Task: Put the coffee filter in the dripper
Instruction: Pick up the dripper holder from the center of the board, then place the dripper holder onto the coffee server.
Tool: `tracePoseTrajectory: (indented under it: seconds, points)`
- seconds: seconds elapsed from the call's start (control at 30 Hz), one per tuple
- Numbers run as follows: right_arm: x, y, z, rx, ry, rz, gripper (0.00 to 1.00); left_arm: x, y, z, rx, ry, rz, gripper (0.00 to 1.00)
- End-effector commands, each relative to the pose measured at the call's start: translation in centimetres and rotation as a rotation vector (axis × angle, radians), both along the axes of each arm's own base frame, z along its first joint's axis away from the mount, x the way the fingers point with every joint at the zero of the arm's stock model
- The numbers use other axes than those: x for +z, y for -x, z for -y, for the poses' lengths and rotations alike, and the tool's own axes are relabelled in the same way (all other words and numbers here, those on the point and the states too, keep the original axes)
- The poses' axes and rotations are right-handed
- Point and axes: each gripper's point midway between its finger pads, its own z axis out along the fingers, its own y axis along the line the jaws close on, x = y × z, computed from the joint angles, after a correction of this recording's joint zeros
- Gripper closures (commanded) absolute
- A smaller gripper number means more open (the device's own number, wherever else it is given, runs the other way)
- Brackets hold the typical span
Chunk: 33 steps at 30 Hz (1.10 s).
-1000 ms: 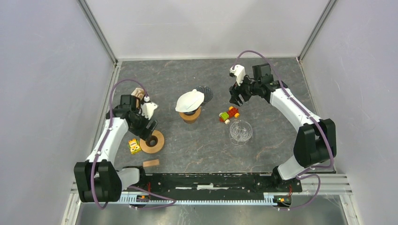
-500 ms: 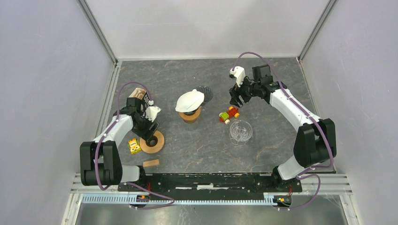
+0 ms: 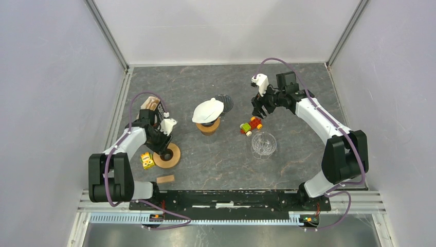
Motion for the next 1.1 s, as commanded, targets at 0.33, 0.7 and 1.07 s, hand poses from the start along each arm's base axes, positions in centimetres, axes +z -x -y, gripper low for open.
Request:
tracePoseTrajectory:
  seconds: [0.33, 0.7, 1.07]
  points:
    - [1.2, 2.3, 2.3, -0.018, 0.070, 0.064, 0.25, 14.5, 5.7, 2.5, -0.282, 0.086, 0.110, 0.73]
    - [3.1, 3.2, 5.4, -0.101, 0.015, 0.067, 0.25, 29.2, 5.4, 12.8, -0.371, 0.268, 0.248, 0.83]
    - [4.2, 4.2, 13.6, -0.396, 0.031, 0.115, 0.25, 34.2, -0.7, 31.7, -0.552, 0.384, 0.276, 0.85]
